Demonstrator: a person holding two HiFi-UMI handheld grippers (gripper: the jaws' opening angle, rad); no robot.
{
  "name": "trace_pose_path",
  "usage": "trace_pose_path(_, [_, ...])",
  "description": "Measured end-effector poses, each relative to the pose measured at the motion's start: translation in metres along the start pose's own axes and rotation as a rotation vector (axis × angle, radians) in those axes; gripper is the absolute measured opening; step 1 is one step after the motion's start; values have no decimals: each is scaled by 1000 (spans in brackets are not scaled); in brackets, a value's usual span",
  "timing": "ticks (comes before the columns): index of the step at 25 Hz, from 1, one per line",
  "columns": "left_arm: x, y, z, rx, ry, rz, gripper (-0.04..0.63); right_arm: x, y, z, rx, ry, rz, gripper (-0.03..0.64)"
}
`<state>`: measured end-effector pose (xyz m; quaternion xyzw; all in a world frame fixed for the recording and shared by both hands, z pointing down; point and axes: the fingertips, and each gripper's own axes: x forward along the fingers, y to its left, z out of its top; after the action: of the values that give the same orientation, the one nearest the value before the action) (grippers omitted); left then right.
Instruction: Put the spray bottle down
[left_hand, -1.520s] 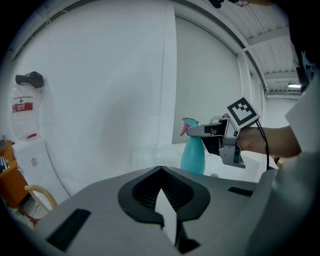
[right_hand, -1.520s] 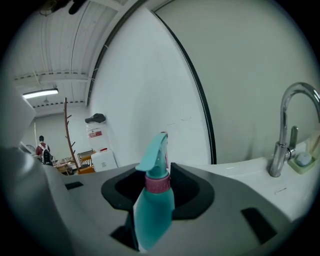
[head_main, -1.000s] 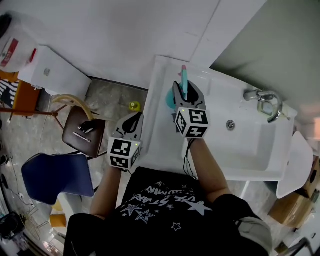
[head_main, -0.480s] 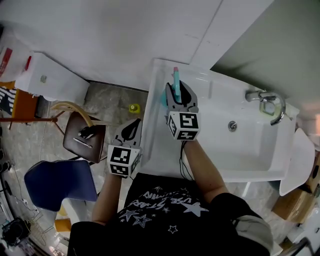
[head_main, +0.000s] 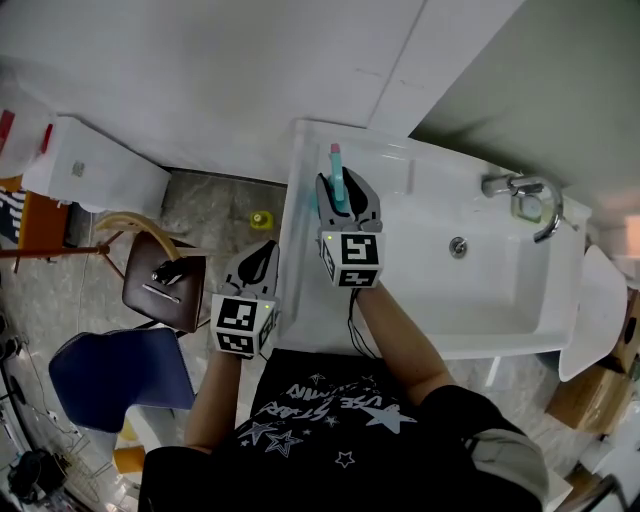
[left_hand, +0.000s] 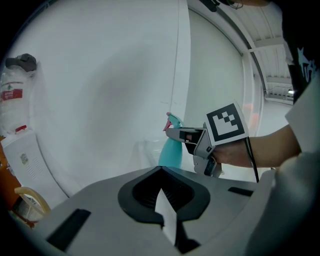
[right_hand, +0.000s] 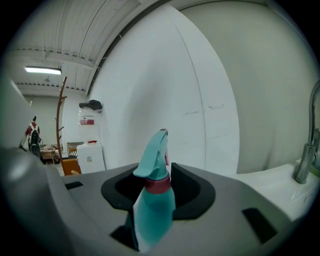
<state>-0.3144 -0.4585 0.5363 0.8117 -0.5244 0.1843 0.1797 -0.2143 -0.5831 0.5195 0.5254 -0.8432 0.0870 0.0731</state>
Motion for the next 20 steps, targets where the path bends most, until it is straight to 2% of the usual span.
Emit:
trace_pose_path(6, [-1,-7,0,-14,-5,-6,15,0,3,-5,14,43,28,176])
trace_pose_path(9, [-3,-8,0,-7,-12,7,15,-3,7,-9,23,82,65,245])
trace_pose_path(11, [-7,-11,0,-11,-15,14,15,-10,8,-10,15,94,79,260])
trace_pose_path(16, [-21,-32,6,-24,-28,20,15,-41,6,-2,2,84,86,270])
trace_pose_path(20, [-34,-62,11,-1,-55,29,15,-83,-11,6,7,59,84,272])
